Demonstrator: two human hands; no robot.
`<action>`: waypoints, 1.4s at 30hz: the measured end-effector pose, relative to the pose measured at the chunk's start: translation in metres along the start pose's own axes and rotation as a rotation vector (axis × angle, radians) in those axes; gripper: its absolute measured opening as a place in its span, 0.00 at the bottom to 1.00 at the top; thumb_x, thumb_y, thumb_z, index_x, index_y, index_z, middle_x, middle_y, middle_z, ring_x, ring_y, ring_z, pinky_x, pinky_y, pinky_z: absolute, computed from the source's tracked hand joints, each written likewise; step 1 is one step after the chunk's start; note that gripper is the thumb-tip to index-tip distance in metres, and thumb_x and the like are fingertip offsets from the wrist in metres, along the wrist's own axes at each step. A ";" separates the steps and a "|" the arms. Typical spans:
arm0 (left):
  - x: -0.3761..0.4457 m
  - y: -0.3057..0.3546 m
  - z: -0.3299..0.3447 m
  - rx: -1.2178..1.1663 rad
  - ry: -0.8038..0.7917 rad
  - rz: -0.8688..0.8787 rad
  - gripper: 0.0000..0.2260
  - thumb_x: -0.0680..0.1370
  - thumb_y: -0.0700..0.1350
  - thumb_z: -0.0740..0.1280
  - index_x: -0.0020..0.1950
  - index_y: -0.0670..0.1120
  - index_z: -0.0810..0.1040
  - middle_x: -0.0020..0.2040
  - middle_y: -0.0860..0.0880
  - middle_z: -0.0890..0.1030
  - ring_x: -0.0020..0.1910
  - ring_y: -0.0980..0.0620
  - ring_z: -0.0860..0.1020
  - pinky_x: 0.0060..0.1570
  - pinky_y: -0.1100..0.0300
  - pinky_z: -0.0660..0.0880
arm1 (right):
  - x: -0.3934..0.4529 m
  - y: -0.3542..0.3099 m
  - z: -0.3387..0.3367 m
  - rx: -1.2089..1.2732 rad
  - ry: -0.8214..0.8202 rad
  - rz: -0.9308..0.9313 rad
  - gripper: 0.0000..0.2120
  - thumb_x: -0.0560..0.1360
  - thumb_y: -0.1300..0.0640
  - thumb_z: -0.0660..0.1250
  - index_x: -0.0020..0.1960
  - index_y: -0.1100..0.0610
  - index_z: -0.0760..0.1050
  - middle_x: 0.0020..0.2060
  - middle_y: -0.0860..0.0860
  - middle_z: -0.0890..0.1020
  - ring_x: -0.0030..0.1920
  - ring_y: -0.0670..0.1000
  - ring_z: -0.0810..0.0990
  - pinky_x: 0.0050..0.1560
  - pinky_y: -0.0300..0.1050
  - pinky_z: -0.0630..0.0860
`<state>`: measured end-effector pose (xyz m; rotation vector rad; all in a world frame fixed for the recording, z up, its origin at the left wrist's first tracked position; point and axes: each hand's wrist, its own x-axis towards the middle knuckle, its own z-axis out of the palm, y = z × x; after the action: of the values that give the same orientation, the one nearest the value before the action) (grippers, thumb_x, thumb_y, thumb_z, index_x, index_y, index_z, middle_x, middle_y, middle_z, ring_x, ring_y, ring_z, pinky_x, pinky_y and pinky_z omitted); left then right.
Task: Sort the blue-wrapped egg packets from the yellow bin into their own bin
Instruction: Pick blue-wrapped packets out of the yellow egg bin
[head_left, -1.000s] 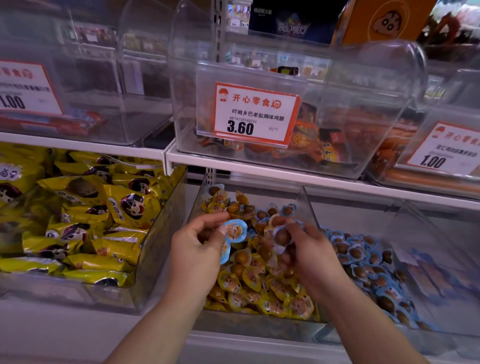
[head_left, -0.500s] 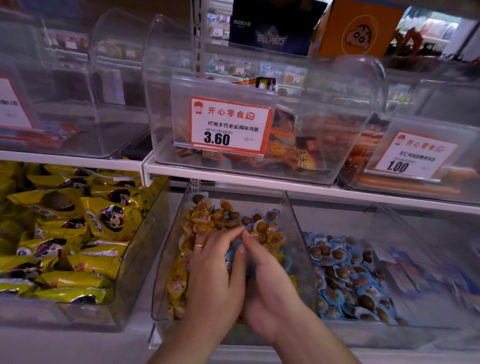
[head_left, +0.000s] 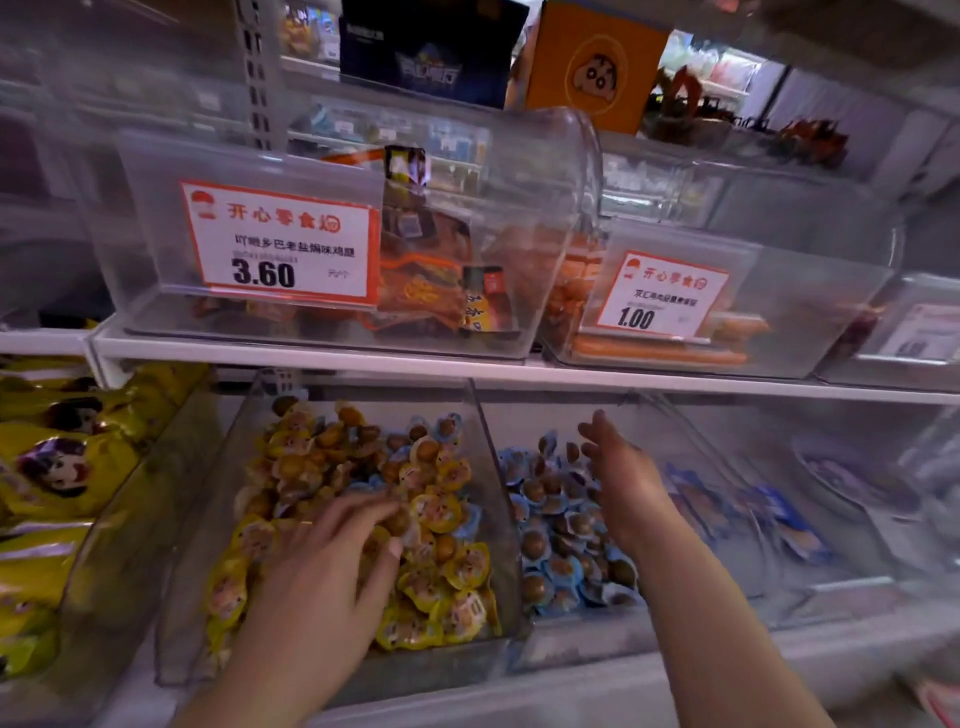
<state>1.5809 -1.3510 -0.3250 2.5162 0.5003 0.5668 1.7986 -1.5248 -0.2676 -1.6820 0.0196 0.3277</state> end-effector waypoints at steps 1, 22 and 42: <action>0.000 -0.002 0.002 0.041 -0.077 0.021 0.19 0.80 0.62 0.55 0.70 0.64 0.68 0.70 0.68 0.62 0.68 0.56 0.69 0.64 0.54 0.69 | 0.008 0.009 -0.009 -0.088 0.070 0.014 0.24 0.83 0.43 0.57 0.66 0.60 0.77 0.63 0.60 0.79 0.58 0.60 0.78 0.57 0.54 0.73; -0.006 -0.030 -0.020 0.178 -0.045 -0.154 0.18 0.74 0.60 0.56 0.61 0.61 0.73 0.61 0.61 0.72 0.60 0.53 0.71 0.57 0.56 0.69 | 0.020 0.017 0.171 -1.462 -0.592 -0.515 0.37 0.62 0.29 0.53 0.65 0.46 0.70 0.65 0.57 0.74 0.69 0.62 0.68 0.70 0.58 0.63; -0.009 -0.036 -0.018 0.104 0.003 -0.125 0.24 0.76 0.57 0.58 0.73 0.59 0.63 0.67 0.56 0.68 0.67 0.51 0.67 0.66 0.53 0.66 | 0.064 0.014 0.223 -1.229 -0.729 -0.101 0.18 0.70 0.38 0.65 0.50 0.50 0.80 0.45 0.50 0.84 0.42 0.48 0.84 0.41 0.41 0.78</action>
<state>1.5562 -1.3191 -0.3332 2.5598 0.6996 0.5096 1.8114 -1.2982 -0.3181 -2.6246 -0.9782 0.9885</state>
